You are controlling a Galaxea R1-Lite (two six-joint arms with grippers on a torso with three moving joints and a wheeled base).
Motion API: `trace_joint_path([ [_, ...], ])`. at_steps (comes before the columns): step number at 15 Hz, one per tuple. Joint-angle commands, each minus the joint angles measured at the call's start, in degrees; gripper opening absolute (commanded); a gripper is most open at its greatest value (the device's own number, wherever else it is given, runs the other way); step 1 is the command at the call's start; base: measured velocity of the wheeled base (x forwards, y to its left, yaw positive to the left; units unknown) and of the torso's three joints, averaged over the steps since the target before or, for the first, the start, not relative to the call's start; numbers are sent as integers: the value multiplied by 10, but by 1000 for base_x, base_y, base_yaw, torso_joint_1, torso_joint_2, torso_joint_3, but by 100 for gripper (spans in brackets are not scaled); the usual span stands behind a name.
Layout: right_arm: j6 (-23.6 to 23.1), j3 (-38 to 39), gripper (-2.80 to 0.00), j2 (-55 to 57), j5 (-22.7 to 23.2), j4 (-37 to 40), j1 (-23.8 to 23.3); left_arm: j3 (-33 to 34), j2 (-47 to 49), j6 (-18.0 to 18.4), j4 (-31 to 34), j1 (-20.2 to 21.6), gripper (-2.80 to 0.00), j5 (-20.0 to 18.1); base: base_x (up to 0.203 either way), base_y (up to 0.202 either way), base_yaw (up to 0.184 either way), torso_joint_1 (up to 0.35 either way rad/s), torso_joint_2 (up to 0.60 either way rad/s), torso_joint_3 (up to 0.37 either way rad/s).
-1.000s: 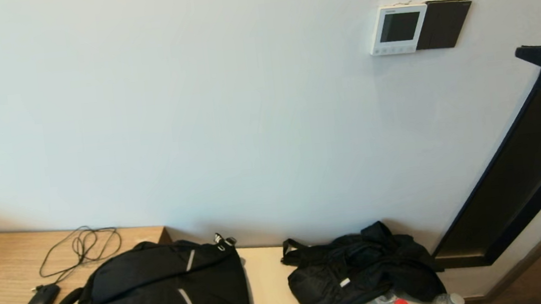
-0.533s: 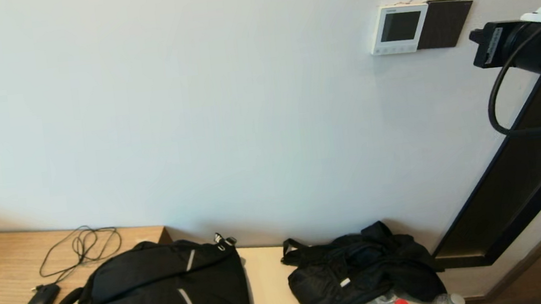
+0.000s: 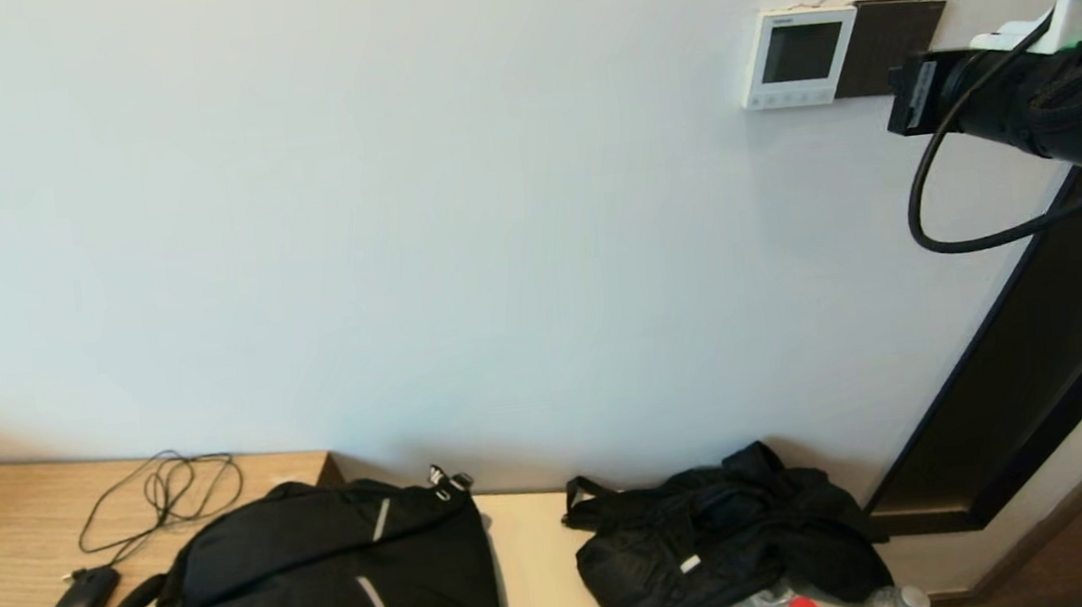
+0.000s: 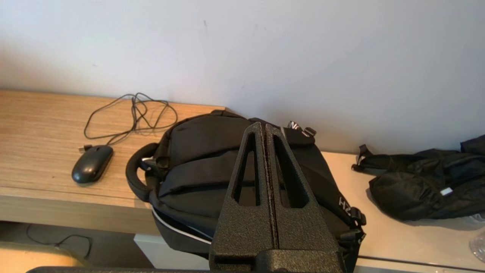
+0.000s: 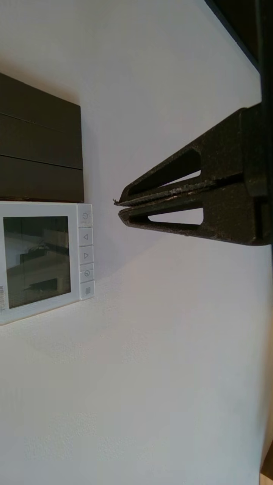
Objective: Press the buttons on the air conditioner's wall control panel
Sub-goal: Turn on the central air conditioner
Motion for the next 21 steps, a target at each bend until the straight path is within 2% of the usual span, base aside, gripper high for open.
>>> trace_joint_path([
  [1, 0, -7, -280, 20, -4, -5, -1, 0, 0, 0, 0, 0, -280, 0, 0, 0, 0, 0, 0, 0],
  [9, -1, -27, -280, 42, -8, -6, 8, 0, 0, 0, 0, 0, -280, 0, 0, 0, 0, 0, 0, 0],
  [12, -1, -42, -280, 65, -36, -19, 13, 0, 0, 0, 0, 0, -280, 0, 0, 0, 0, 0, 0, 0],
  [16, -5, -69, -280, 93, -55, -37, 30, 0, 0, 0, 0, 0, -280, 0, 0, 0, 0, 0, 0, 0],
  [21, -7, -81, -280, 112, -73, -53, 25, 0, 0, 0, -1, 0, -280, 0, 0, 0, 0, 0, 0, 0],
])
